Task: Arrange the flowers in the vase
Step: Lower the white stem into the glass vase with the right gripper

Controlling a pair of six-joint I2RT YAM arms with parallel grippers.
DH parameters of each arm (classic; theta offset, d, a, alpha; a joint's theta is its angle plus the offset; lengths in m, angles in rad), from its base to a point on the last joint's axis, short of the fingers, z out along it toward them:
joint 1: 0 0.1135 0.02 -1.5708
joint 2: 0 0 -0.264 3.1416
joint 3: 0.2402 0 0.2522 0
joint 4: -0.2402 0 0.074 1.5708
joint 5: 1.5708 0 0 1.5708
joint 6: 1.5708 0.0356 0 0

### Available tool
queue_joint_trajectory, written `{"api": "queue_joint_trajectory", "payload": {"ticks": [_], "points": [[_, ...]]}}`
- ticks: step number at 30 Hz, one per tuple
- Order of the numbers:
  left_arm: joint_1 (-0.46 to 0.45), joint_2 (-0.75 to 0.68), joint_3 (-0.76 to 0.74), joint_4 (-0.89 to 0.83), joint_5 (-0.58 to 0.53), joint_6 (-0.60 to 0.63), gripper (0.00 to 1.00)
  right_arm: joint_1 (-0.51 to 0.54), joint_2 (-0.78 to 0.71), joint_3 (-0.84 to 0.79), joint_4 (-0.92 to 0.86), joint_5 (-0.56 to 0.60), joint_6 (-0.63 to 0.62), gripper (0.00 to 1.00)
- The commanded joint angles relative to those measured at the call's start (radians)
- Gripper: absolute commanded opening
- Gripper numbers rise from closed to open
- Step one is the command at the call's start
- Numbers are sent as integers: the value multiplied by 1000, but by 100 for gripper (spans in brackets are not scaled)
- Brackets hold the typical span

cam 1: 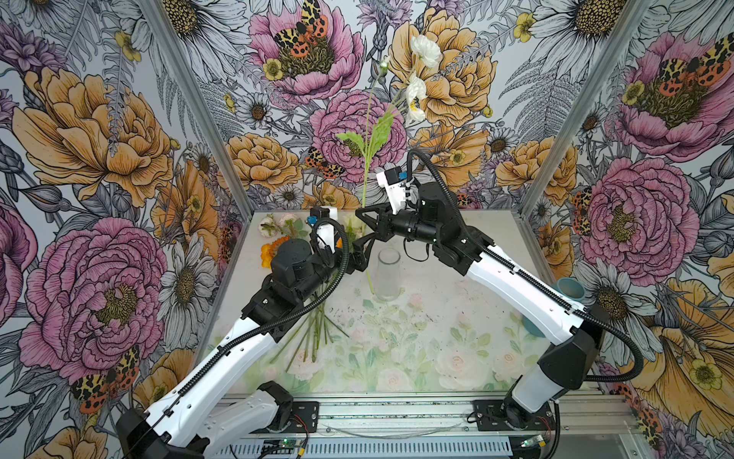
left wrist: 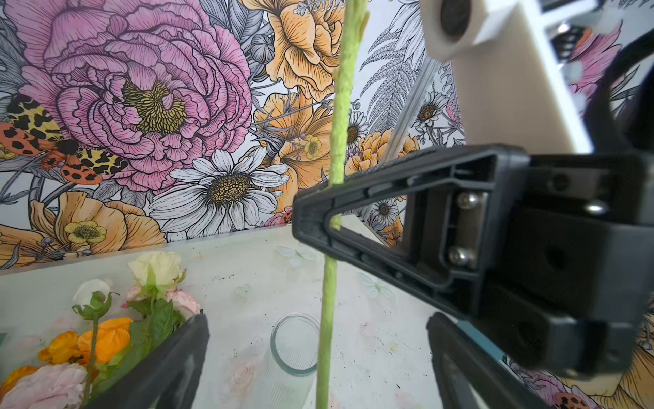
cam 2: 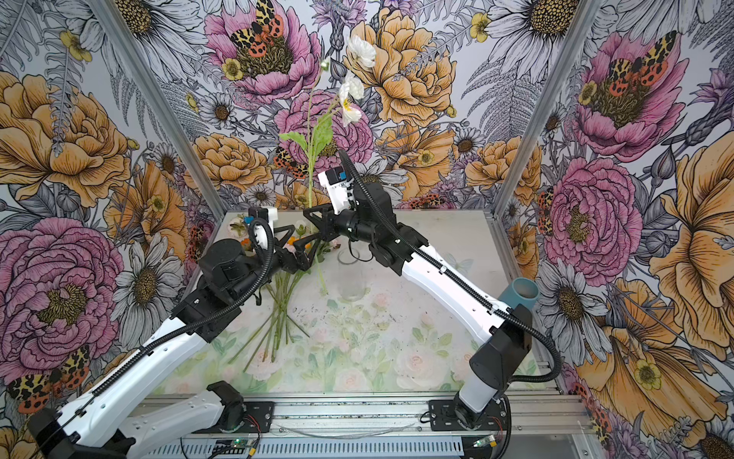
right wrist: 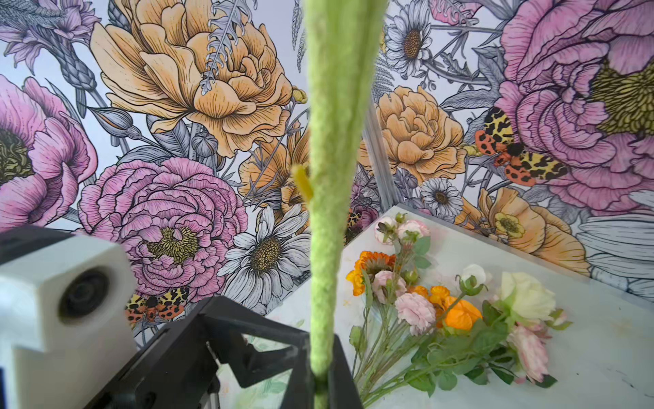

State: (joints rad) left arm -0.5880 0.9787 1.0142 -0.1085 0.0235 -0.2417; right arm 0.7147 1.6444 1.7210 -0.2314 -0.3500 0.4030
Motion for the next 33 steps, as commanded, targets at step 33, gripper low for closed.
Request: {"api": "queue_joint_trajectory", "payload": {"ticks": [33], "points": [[4,-190,-174,-86,172,-22,99,-73,-113,-454,557,346,-80,0]]}}
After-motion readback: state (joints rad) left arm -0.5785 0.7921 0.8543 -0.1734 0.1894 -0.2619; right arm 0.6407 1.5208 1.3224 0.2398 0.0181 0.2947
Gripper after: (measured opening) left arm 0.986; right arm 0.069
